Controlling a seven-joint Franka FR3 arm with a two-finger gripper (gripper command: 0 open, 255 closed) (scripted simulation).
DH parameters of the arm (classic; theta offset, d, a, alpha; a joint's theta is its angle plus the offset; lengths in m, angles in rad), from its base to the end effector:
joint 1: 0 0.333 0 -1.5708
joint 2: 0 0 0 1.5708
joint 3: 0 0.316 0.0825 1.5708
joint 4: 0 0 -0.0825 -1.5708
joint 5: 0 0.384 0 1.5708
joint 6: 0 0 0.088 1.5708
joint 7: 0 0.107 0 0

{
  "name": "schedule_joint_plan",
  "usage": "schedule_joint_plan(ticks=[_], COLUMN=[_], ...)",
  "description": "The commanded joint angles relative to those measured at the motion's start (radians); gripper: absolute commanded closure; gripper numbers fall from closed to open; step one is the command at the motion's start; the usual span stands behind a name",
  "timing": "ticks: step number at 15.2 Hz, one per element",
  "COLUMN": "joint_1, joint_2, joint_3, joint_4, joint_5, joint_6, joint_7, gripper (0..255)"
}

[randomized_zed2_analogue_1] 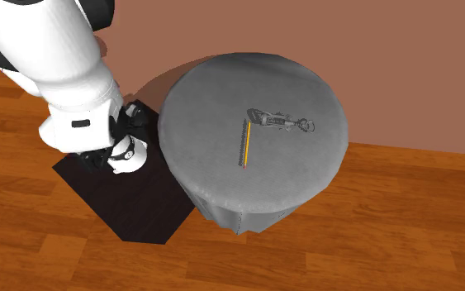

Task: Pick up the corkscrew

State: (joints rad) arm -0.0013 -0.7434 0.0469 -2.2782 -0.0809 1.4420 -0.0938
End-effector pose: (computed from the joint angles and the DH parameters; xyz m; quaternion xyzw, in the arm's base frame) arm 0.3054 0.0092 0.6034 0.9956 0.0593 -0.0482 0.0547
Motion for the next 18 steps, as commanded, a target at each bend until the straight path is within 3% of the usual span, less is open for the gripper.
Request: schedule_joint_plan(ticks=[1, 10, 18], joint_1=[0.0, 0.058, 0.101], joint_2=[0.0, 0.227, 0.471], joint_3=[0.0, 0.144, 0.263], joint_4=[0.0, 0.087, 0.234], joint_5=[0.0, 0.083, 0.098], joint_6=[0.0, 0.11, 0.182], joint_7=[0.0, 0.127, 0.242], gripper=[0, 0, 0])
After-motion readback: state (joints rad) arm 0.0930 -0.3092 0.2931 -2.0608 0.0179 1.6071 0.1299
